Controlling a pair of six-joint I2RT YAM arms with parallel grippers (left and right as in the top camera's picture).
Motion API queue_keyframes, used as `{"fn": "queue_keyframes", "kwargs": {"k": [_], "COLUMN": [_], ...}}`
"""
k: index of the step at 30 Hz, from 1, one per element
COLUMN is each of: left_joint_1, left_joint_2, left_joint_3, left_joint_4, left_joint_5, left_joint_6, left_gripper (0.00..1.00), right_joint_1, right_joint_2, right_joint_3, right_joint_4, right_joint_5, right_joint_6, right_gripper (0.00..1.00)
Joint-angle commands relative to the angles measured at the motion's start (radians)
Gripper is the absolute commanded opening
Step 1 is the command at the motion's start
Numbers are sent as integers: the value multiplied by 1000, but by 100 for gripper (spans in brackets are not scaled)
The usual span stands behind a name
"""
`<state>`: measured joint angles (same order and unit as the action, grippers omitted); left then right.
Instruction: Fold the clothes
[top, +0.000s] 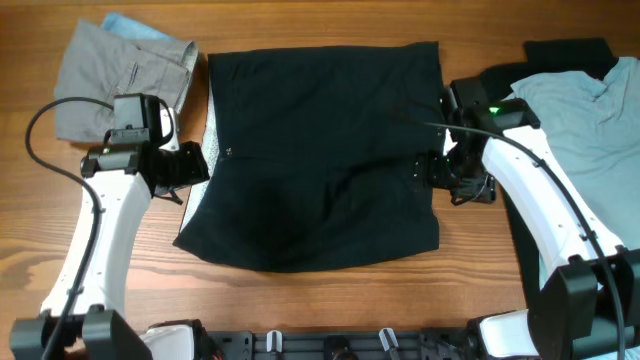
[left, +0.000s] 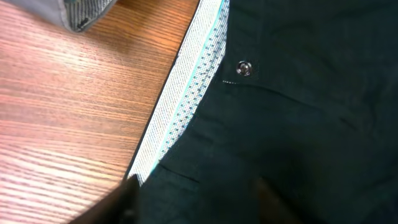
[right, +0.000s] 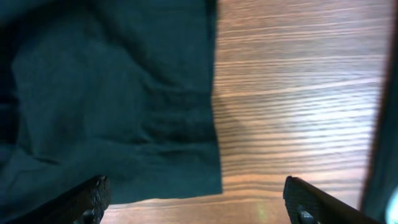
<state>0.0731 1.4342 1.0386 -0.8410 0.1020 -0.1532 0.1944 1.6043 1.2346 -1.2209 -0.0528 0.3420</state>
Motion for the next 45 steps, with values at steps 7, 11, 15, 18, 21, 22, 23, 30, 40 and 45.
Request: {"fn": "queue_keyframes", "kwargs": {"k": [7, 11, 15, 18, 21, 22, 23, 30, 40, 45], "left_joint_1": [-4, -4, -4, -4, -4, -4, -4, -4, -1, -1], "left_joint_2": [229, 340, 446, 487, 497, 495, 493, 471, 282, 186], "left_joint_3": [-7, -7, -7, -7, -7, -7, -7, -4, 8, 9], "left_joint_4": [284, 413, 491, 505, 495, 493, 493, 489, 486, 485], "left_joint_5": [116, 232, 253, 309, 355, 355, 355, 358, 275, 85], "left_joint_6": [32, 98, 98, 103, 124, 124, 124, 123, 94, 85], "left_gripper": [56, 55, 54, 48, 25, 17, 13, 4, 4, 4], "right_joint_1": [0, 0, 0, 0, 0, 1, 0, 0, 0, 0], "right_joint_2": [15, 15, 15, 15, 15, 15, 15, 15, 26, 26], "right_joint_3": [-37, -37, -37, -37, -37, -37, -37, -51, -202, -216], "right_joint_4": [72, 71, 70, 72, 74, 77, 83, 148, 252, 264], "right_joint_5": [-106, -106, -106, -106, -106, -106, -106, -106, -106, -105], "right_joint_6": [-26, -26, -26, -26, -25, -26, -26, -16, 27, 26], "right_gripper": [93, 93, 93, 93, 93, 93, 93, 80, 63, 66]}}
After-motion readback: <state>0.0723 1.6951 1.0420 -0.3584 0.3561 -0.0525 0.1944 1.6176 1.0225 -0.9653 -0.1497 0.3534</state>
